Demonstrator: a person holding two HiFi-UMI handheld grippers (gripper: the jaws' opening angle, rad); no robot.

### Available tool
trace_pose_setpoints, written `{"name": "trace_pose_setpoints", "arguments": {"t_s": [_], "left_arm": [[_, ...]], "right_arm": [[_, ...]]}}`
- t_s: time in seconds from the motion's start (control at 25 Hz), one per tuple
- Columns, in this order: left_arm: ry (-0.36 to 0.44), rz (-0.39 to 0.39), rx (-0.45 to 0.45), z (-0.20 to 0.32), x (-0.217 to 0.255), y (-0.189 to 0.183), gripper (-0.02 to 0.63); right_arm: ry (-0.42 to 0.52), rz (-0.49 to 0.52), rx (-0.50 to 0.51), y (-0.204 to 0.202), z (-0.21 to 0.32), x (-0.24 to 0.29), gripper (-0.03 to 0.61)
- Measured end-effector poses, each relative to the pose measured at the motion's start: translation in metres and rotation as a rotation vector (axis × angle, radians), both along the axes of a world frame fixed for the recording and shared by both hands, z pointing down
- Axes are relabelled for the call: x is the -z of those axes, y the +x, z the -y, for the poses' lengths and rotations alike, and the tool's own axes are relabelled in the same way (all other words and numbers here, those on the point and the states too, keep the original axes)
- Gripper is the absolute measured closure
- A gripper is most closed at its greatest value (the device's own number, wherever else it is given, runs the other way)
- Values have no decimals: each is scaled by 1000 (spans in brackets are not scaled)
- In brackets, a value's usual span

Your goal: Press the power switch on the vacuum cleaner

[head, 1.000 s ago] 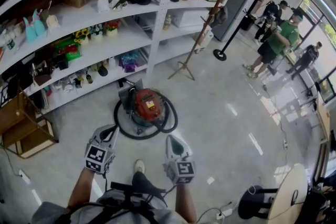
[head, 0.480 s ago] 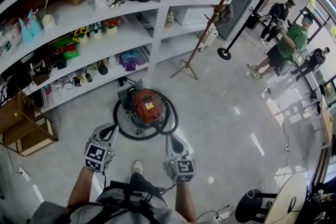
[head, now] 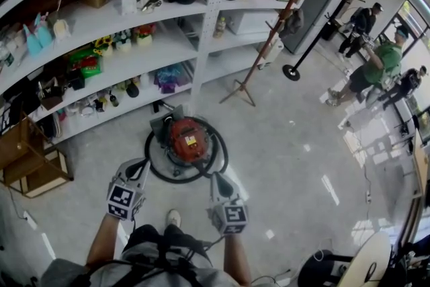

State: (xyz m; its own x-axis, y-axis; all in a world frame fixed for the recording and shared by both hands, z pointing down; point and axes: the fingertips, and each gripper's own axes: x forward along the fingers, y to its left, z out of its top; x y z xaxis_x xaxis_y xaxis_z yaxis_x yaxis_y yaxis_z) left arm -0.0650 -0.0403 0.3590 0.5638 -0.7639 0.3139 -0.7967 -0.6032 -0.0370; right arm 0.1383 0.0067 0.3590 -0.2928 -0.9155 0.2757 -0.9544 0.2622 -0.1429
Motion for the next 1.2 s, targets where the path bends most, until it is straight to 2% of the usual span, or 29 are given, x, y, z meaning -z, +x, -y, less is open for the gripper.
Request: {"name": "trace_pose_setpoints", "arguments": {"t_s": [0.52, 0.68, 0.76, 0.92, 1.2], "left_arm": [[6, 31, -39, 30, -14, 13, 606], [-47, 13, -60, 43, -24, 17, 606], [-47, 4, -65, 52, -28, 17, 606], [-8, 46, -86, 77, -44, 12, 606], [-52, 32, -70, 105, -76, 4, 606]], "right_arm": [[-24, 0, -20, 13, 26, -15, 567], [-38, -9, -20, 8, 41, -25, 567], [-48, -3, -19, 4, 48, -30, 567], [-70, 10, -17, -1, 67, -44, 566], [-95, -4, 5, -12, 93, -74, 566]]}}
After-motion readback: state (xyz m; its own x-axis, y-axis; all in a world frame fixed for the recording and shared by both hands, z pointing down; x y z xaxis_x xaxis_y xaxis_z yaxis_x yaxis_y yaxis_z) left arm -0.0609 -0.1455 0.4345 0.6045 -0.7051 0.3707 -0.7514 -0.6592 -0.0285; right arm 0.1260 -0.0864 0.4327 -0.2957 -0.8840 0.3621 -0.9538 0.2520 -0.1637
